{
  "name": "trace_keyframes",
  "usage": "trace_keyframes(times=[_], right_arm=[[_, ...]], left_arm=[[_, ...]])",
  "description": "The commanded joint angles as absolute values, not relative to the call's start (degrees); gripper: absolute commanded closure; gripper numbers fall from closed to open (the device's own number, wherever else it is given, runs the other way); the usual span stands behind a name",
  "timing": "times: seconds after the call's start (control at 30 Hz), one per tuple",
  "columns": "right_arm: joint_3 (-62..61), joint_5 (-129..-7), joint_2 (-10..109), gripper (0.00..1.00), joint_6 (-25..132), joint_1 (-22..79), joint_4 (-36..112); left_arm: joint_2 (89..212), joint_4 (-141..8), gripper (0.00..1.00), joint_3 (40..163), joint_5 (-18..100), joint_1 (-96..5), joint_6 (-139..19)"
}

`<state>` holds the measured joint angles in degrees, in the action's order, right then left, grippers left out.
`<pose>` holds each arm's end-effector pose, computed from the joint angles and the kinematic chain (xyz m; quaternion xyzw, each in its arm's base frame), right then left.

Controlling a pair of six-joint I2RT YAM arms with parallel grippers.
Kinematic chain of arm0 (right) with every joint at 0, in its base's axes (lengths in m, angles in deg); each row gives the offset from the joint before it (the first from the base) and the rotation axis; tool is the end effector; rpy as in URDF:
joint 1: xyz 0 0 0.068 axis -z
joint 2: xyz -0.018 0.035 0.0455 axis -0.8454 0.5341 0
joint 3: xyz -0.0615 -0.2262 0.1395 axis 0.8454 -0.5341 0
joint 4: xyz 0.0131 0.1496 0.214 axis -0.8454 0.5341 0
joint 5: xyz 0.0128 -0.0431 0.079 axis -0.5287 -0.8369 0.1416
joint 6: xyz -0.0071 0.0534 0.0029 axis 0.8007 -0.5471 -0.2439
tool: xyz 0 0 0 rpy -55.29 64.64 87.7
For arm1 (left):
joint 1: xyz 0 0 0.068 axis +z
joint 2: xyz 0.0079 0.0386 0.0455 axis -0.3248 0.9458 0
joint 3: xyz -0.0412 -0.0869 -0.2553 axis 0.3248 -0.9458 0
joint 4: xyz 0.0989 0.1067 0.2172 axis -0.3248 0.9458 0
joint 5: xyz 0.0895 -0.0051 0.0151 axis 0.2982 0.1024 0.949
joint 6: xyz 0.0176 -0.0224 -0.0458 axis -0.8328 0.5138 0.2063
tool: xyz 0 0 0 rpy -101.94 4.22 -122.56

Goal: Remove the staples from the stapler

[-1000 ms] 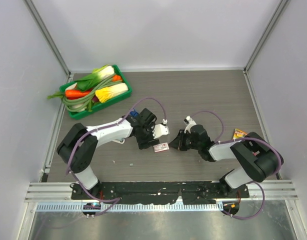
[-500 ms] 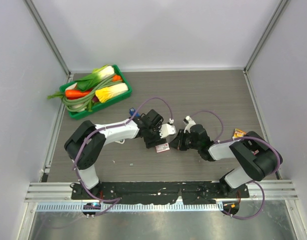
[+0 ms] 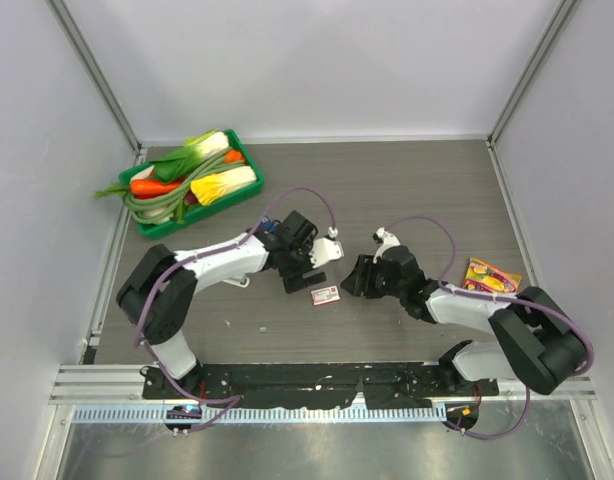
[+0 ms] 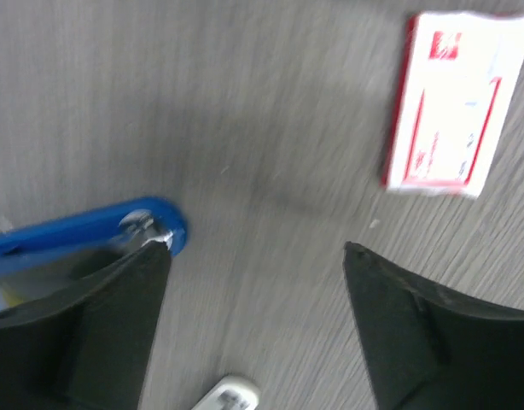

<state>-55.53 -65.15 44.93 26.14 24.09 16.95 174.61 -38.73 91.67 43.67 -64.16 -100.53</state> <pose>0.1918 0.1355 0.1370 -0.0379 0.8856 0.3222 0.3323 0.2404 -0.2469 0.1763 0.5941 0.7674 -0.0794 0.2277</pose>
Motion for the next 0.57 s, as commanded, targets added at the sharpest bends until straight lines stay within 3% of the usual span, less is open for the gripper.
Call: trace_keyframes(times=[0.0, 0.13, 0.53], right_arm=[[-52.6, -71.1, 39.0, 0.4, 28.9, 24.2, 24.6], [-49.0, -74.8, 36.7, 0.27, 29.3, 24.1, 30.0], [-41.9, -78.3, 34.3, 0.23, 32.5, 24.2, 36.2]], left_arm=[[164.9, -32.8, 0.01, 96.5, 42.8, -59.7, -99.4], [158.9, -26.8, 0.0, 99.5, 39.5, -55.3, -96.0], [144.2, -21.2, 0.0, 100.1, 30.0, -47.7, -86.8]])
